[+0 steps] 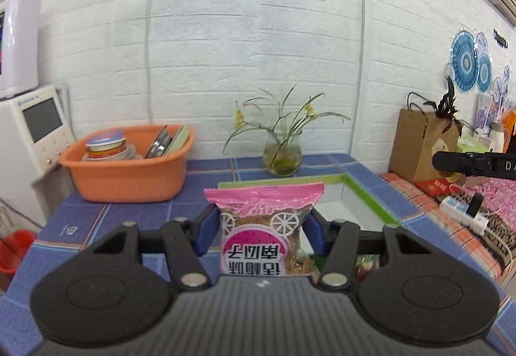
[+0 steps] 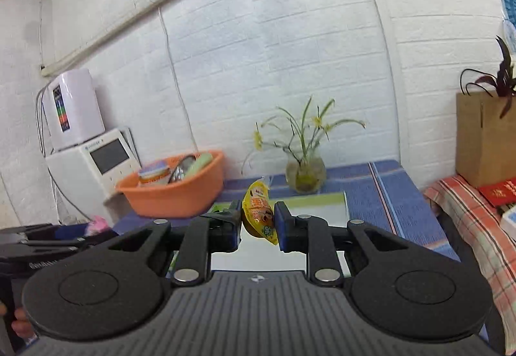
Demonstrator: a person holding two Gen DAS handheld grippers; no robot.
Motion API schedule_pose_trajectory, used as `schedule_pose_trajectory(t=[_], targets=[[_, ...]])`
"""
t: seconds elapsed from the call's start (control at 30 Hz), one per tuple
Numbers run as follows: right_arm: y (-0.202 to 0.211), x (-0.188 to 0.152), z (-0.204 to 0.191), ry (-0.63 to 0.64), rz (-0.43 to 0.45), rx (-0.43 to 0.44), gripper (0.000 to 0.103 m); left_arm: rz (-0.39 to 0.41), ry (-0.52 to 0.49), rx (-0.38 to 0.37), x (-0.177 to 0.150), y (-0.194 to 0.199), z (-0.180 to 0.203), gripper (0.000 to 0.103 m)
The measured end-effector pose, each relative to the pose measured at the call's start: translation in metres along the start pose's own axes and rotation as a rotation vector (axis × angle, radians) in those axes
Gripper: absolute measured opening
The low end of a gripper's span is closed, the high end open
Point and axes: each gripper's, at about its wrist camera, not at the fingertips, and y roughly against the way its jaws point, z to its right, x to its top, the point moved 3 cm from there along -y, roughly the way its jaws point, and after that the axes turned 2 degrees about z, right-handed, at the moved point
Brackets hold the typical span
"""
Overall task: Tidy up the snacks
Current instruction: 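Carry both packets into the green box while the left tool releases the pink bag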
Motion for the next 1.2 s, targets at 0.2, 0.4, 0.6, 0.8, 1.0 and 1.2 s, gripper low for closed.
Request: schedule_pose_trajectory(t=[0.2, 0.4, 0.6, 0.8, 1.0, 1.2], targets=[[-0.002, -0.003, 0.015, -0.091, -0.009, 0.037, 0.039, -0.033, 0.084, -0.035, 0.0, -0.015, -0.004, 0.054], [0.001, -0.05, 0.011, -0.103, -0.123, 0.094, 0.039, -0.124, 0.07, -0.055, -0.034, -0.011, -0.006, 0.054], [-0.033, -0.038, 0.003, -0.056, -0.132, 0.059, 0.039, -0.105, 0.083, -0.032, -0.014, -0.043, -0.002, 0.054], [-0.072, -0.005, 0.01, -0.047, -0.059, 0.005, 0.039, 0.065, 0.024, 0.048, 0.019, -0.082, 0.015, 0.054], [-0.111, -0.036, 0.034, -0.12, -0.145, 0.014, 0.039, 0.052, -0.006, 0.035, 0.002, -0.123, 0.022, 0.054], [-0.14, -0.061, 0.058, -0.175, -0.23, -0.008, 0.039, 0.0, -0.011, 0.048, -0.018, -0.154, 0.016, 0.054]])
